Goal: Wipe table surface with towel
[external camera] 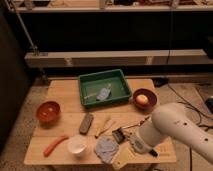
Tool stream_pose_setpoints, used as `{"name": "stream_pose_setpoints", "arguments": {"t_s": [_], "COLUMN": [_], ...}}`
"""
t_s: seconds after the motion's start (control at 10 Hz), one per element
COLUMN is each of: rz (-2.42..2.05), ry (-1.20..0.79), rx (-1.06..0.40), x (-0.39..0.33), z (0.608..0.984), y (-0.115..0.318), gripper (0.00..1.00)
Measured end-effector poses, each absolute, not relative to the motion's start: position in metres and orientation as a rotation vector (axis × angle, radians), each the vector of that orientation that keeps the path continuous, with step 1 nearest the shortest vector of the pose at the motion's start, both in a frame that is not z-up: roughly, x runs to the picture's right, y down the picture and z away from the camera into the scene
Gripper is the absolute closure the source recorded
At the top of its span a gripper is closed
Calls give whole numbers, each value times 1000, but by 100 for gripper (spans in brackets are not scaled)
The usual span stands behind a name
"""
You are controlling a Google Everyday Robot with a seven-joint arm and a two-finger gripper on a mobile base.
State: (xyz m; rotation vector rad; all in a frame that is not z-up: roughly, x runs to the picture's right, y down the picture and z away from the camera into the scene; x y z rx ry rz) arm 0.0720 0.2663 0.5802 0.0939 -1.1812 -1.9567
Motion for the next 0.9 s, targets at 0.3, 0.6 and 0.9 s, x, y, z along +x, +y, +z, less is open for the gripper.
{"name": "stream_pose_setpoints", "arguments": {"t_s": [0.3,0.6,0.9], "rz": [-1987,-2026,-2171], "ry": [-1210,-1227,-1289], "rx": [88,81,91], "x": [65,60,18], "z": [581,580,579], "y": [271,275,297], "gripper": [20,20,20]}}
